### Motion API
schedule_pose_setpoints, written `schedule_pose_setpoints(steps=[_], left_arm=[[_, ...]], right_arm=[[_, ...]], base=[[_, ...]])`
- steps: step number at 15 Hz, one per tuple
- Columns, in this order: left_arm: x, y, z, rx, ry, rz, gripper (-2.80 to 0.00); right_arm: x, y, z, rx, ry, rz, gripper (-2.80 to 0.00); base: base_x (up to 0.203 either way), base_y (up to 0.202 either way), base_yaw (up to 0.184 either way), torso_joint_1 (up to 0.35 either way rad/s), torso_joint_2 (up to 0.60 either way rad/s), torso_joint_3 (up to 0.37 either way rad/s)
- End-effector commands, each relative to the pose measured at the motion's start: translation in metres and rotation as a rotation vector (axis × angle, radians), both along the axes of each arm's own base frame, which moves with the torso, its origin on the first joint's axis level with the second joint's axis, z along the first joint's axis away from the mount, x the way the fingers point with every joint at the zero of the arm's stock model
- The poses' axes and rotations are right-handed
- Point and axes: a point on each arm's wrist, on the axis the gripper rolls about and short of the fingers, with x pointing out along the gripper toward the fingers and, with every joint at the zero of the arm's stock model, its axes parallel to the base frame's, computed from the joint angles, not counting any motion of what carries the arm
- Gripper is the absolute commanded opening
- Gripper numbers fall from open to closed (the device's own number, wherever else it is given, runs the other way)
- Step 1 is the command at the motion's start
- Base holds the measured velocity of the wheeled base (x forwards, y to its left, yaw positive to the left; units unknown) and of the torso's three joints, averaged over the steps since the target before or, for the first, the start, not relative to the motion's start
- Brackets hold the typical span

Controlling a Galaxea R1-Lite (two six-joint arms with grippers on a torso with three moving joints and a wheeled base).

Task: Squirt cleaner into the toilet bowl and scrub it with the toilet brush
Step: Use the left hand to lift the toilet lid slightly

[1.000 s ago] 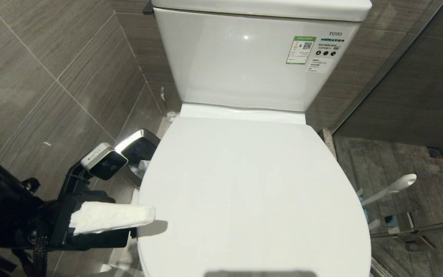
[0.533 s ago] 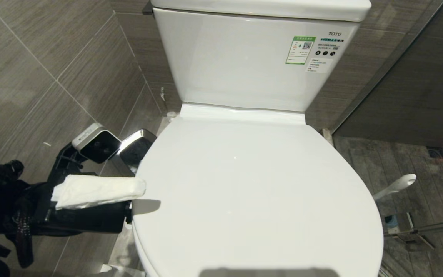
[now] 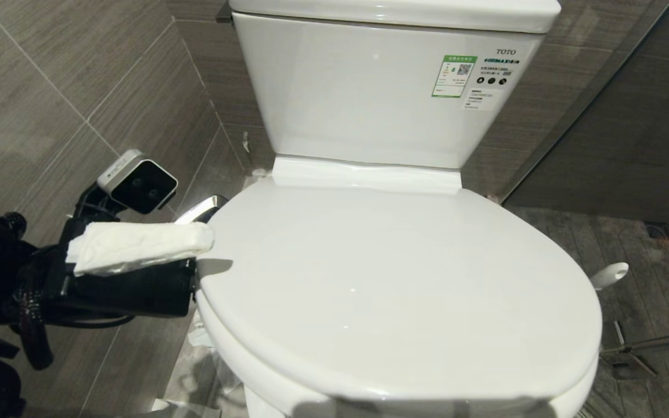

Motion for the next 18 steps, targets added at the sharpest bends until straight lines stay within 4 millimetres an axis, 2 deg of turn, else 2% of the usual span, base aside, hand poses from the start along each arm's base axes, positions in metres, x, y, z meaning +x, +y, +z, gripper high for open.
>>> schedule_pose_setpoints(steps=[1,5,9,18], left_arm=[[0.006,-0.002,0.002,-0.005,-0.004,0.001,0.00],[0.014,-0.004,0.017,-0.036,-0.039,0.024,0.00],[0.011,-0.004,0.038,-0.061,-0.032,0.008,0.00],[0.010,-0.004,0.081,-0.101,0.066,-0.054,0.00]], right_arm=[[0.000,0.000,-0.002,-0.001,0.005,0.001,-2.80],[0.000,0.000,-0.002,0.001,0.005,0.001,-2.80],[0.000,0.000,-0.002,0.001,0.005,0.001,-2.80],[0.000,0.000,-0.002,0.001,0.005,0.001,-2.80]], base=[[0.000,0.000,0.000,0.000,0.00,0.000],[0.000,0.000,0.000,0.000,0.00,0.000],[0.000,0.000,0.000,0.000,0.00,0.000],[0.000,0.000,0.000,0.000,0.00,0.000]])
